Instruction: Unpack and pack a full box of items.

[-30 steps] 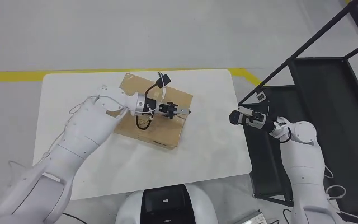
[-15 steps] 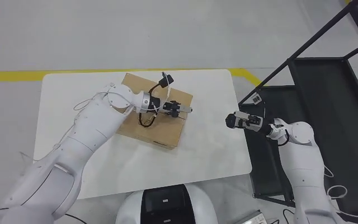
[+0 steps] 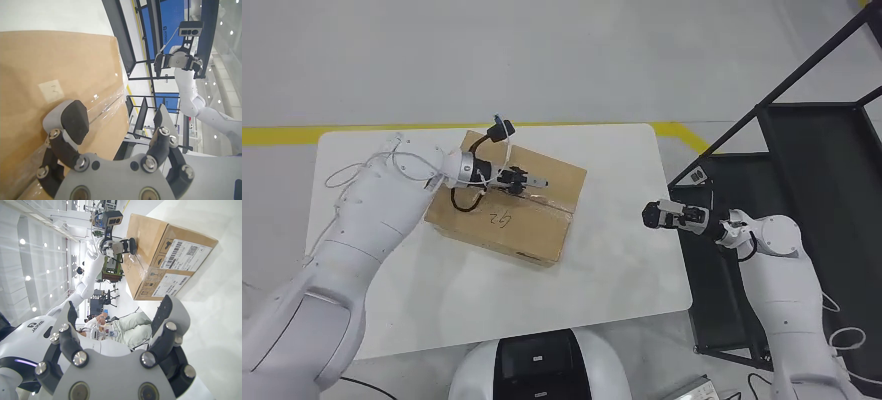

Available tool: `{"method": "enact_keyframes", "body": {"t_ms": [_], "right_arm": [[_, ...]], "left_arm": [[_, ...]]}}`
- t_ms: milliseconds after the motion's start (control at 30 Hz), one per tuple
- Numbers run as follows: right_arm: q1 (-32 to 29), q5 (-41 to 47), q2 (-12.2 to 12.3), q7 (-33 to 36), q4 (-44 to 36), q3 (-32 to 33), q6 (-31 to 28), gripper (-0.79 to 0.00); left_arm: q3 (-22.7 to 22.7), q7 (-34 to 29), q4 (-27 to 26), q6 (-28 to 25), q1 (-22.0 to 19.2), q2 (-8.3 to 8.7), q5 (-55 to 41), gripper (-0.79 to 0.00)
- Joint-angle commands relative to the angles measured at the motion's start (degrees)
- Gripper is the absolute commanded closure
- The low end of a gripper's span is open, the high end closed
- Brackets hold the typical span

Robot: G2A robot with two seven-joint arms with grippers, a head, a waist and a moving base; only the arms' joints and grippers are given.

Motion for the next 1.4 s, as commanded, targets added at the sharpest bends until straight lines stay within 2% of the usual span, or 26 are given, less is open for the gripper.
{"method": "enact_keyframes", "body": {"t_ms": [0,333,667,933,1133,1367], "right_arm": [[-0.04,0.22,0.18,-0.17,0.03,-0.15,-0.17,-0.785],[0.28,0.84,1.04,-0.87,-0.19,-1.45,-0.87,-0.785],[0.38,1.51,1.82,-1.54,-0.28,-2.45,-1.54,-0.785],[0.34,1.84,2.31,-2.09,-0.27,-3.37,-2.08,-0.785],[0.36,1.51,2.63,-2.59,-0.5,-4.16,-2.59,-0.785],[0.21,2.26,3.0,-3.15,-0.11,-4.46,-3.15,-0.785]], "left_arm": [[-2.02,-0.06,-1.11,0.75,0.54,1.04,0.15,-0.785],[-12.63,-0.34,-8.07,5.94,7.24,6.53,2.36,-0.785],[-22.14,1.68,-13.84,10.81,14.07,10.42,3.59,-0.785],[-27.51,3.97,-13.34,15.38,16.44,11.58,-1.91,-0.785],[-28.11,5.12,-11.83,16.13,16.55,11.45,-5.2,-0.785],[-27.54,8.83,-8.88,15.61,15.85,10.54,-10.02,-0.785]]}}
